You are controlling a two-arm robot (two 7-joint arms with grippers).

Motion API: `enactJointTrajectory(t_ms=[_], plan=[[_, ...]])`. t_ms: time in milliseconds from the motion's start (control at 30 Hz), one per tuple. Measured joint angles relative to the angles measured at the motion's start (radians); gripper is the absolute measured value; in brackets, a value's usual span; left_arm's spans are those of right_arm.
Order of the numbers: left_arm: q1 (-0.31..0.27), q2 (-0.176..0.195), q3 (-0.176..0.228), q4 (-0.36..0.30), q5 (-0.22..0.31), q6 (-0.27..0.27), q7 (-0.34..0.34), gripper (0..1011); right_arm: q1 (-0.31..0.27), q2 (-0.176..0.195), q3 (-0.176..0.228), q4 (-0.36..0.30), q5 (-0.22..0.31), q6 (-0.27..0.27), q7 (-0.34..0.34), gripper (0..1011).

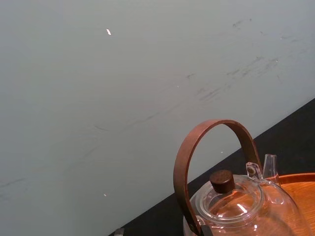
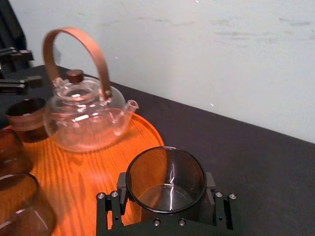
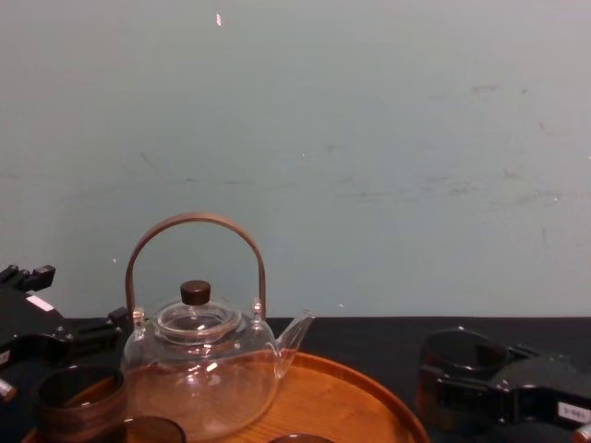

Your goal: Pick up the glass from the table and place it on the tray.

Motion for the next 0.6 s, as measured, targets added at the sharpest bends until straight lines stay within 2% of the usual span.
enactJointTrajectory(t_ms=[267,600], plan=[[0.0,0.0,0.0,0.0,0.0,0.0,0.0,1001,0.025,-0.015,-0.034,-0.005,-0.006,0.001,0.016,907],[0.0,0.0,0.0,0.0,0.0,0.0,0.0,1001,0.091,-0.052,-0.083,0.076,-0.021,-0.012,0.04,906]])
